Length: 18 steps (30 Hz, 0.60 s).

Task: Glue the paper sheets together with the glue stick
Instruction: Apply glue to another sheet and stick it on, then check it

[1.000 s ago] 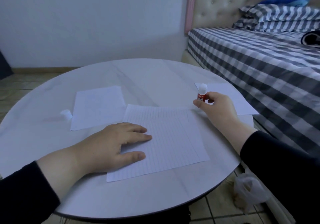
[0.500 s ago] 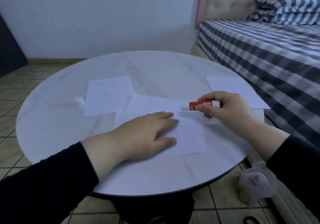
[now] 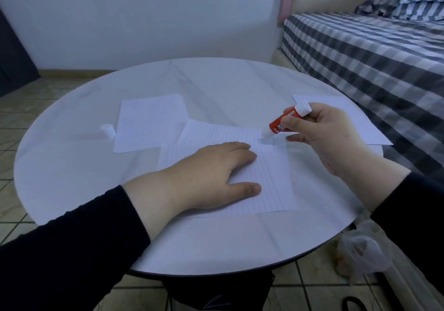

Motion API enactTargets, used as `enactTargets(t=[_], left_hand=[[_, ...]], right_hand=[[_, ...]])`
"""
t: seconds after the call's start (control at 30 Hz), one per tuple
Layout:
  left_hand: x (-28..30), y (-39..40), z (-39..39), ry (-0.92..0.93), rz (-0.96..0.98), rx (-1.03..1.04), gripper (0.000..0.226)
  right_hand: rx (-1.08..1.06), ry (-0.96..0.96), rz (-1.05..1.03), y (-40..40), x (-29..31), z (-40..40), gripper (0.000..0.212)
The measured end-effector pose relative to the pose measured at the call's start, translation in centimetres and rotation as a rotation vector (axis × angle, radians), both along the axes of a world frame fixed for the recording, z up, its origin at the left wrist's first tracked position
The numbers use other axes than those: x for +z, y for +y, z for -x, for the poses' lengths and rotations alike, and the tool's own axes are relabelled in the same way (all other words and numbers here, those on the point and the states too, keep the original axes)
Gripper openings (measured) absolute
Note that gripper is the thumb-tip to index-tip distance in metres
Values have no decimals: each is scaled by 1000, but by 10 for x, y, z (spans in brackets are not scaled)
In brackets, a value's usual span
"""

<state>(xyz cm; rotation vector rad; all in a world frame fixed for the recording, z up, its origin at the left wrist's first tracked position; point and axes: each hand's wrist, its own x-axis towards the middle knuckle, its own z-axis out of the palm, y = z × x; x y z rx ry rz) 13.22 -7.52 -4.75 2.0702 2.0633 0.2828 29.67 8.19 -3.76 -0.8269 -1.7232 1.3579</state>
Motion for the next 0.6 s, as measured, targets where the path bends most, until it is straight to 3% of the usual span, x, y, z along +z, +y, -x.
enactTargets(t=[0.1,0.27,0.47,0.6], left_hand=[[-6,2,3,-6,68,-10,72],[-8,2,6,0,84,-10,72],[-5,1,3,26,82,-10,71],[-4,0,2,32,82,-16,69]], right_hand=[[34,-10,-22,1,-3,2,14],[56,-43,-189,-2,-7,0,45],[61,-82,-307,-6,-11,0,41],[59,-103,-351,-7,-13,0,51]])
